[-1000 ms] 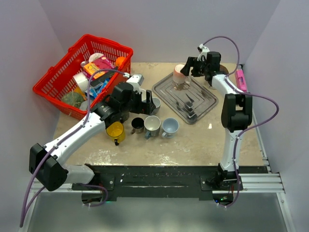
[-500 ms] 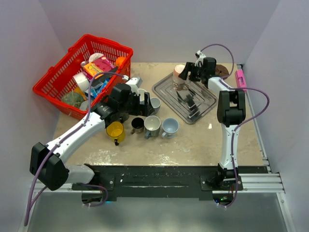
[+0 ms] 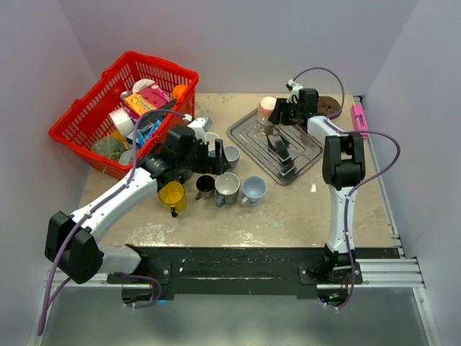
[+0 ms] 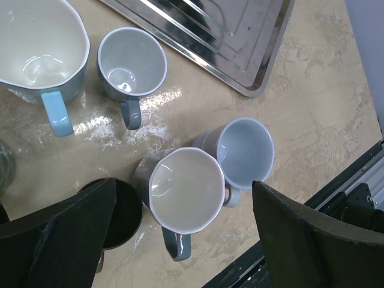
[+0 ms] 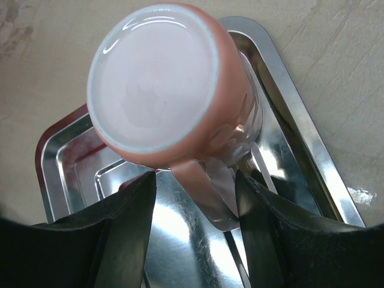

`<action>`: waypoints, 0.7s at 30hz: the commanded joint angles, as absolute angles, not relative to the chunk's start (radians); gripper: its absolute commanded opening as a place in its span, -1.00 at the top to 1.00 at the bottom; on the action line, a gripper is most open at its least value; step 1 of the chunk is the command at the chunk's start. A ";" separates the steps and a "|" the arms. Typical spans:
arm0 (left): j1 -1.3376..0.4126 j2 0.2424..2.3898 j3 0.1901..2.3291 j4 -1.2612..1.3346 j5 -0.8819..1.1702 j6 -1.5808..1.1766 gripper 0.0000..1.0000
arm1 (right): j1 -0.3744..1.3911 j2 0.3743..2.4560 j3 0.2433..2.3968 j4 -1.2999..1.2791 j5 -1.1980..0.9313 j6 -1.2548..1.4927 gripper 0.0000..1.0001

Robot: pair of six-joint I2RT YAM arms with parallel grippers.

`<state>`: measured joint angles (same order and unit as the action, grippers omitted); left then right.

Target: Turn the mug right side up

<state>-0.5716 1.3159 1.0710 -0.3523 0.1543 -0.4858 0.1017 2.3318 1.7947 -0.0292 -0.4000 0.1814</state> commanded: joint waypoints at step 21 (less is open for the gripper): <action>-0.558 1.333 1.028 -0.296 0.204 -0.518 -0.99 | 0.235 2.230 1.845 -0.072 0.044 -0.077 0.03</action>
